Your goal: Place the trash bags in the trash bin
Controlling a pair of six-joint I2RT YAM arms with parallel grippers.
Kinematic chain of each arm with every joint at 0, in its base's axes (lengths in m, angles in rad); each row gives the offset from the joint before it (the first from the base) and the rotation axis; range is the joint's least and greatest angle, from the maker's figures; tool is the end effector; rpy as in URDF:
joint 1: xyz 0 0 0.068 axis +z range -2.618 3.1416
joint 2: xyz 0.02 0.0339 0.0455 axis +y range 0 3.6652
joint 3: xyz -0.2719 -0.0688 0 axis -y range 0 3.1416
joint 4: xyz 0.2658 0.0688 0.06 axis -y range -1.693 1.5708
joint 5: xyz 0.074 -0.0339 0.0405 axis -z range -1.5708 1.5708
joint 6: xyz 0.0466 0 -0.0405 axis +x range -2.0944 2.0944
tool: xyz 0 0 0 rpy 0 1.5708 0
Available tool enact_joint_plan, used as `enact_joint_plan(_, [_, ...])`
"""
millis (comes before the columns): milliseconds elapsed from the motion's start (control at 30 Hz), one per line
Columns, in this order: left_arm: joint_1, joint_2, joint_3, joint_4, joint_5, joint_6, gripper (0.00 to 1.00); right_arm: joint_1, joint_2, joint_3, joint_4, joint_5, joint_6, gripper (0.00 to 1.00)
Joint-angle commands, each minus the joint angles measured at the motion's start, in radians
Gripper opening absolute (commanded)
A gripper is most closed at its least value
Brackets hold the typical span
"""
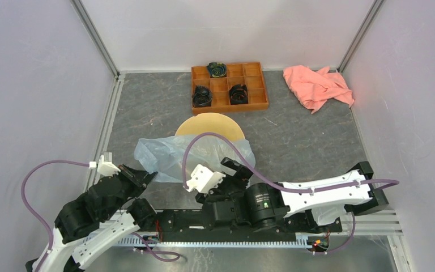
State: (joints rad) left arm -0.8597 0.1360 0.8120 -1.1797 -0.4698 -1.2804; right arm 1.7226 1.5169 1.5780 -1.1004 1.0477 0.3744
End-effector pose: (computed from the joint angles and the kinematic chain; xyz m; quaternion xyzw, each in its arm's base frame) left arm 0.0301 -0.0026 0.3077 -0.2906 0.7942 -0.3377 0.4133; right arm -0.0079 0.3188 0.3773 -0.4189 0.7348 -0.0437 0.5318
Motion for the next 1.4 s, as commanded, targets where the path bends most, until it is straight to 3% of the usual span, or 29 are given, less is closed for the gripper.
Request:
enact_joint_plan(0, [-0.001,-0.008,0.006,0.022,-0.054,-0.033,0.20,0.022,-0.080,-0.089,0.029,-0.034,0.115,0.98])
enact_joint_plan(133, [-0.001,0.018,0.004,0.053,-0.036,-0.009,0.26,0.021,-0.101,-0.147,0.012,0.073,0.201,0.94])
enact_joint_plan(300, [-0.001,0.045,-0.016,0.056,-0.015,-0.009,0.25,0.007,-0.137,-0.105,0.006,0.200,0.205,0.35])
enact_joint_plan(400, [-0.001,0.048,-0.038,0.063,-0.006,-0.018,0.24,-0.058,-0.226,-0.154,0.220,0.153,0.025,0.00])
enact_joint_plan(733, [-0.001,0.135,-0.087,0.102,-0.008,0.031,0.30,-0.487,-0.418,-0.424,0.801,-0.294,-0.545,0.00])
enact_joint_plan(867, [-0.001,0.162,-0.092,0.091,-0.061,0.020,0.28,-0.712,-0.400,-0.468,0.911,-0.564,-0.586,0.00])
enact_joint_plan(1033, [-0.001,0.215,-0.073,0.091,-0.129,0.017,0.30,-0.847,-0.335,-0.499,1.001,-0.771,-0.588,0.00])
enact_joint_plan(1100, [-0.001,0.250,-0.045,0.079,-0.129,0.020,0.39,-0.888,-0.311,-0.498,1.019,-0.839,-0.574,0.00])
enact_joint_plan(1267, [-0.001,0.306,0.077,-0.033,-0.027,0.045,0.77,-0.896,-0.298,-0.486,0.998,-0.900,-0.559,0.03])
enact_joint_plan(1367, [-0.001,0.256,0.182,-0.119,0.036,0.107,0.86,-0.901,-0.317,-0.494,0.993,-0.896,-0.558,0.07])
